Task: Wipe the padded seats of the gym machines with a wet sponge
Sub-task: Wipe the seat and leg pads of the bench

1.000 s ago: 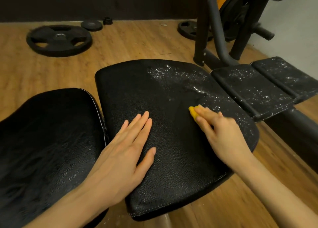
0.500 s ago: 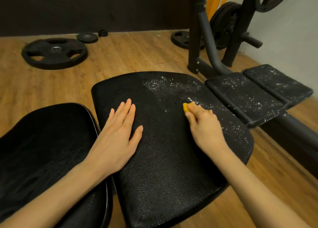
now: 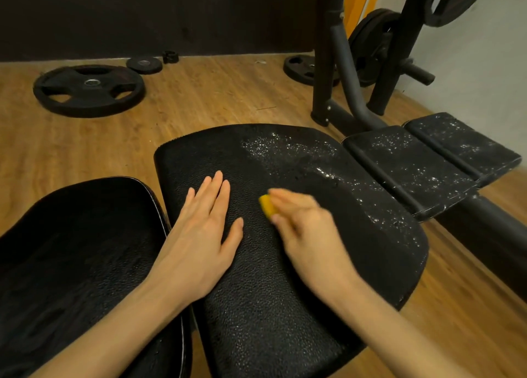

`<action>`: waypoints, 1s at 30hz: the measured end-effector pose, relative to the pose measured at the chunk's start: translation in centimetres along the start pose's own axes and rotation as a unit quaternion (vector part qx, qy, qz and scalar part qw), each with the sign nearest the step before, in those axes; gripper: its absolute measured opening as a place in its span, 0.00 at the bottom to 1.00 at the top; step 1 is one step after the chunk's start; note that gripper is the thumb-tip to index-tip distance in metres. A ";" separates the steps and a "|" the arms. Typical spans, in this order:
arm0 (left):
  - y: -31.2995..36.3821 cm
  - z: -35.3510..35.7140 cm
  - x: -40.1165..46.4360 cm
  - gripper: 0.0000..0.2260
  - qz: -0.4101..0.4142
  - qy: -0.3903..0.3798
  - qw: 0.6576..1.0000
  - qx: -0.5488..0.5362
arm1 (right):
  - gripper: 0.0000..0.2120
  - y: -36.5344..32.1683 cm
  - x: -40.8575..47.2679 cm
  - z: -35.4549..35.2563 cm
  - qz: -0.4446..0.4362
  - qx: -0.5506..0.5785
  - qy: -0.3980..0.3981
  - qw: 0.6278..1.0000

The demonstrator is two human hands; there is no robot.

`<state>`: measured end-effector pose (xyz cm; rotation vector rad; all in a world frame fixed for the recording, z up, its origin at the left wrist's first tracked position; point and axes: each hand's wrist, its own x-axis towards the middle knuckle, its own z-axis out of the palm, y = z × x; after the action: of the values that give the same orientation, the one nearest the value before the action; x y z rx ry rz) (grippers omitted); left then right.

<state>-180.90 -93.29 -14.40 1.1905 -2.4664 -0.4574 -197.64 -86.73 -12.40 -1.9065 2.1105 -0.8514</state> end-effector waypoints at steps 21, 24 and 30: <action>0.4 -0.3 -0.1 0.37 -0.006 -0.006 1.000 0.014 | 0.15 3.5 4.2 -1.5 0.135 -0.015 0.042 0.990; 0.3 0.0 -0.1 0.37 -0.003 -0.008 1.000 0.017 | 0.16 -1.4 3.1 1.5 -0.010 -0.017 -0.011 1.000; 0.3 -0.3 -0.2 0.38 -0.007 -0.015 1.000 0.009 | 0.16 4.0 5.4 -1.6 0.087 0.019 0.003 0.996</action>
<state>-180.86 -93.03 -14.03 1.2172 -2.4931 -0.4619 -202.77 -91.31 -11.81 -1.6741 2.2077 -0.8559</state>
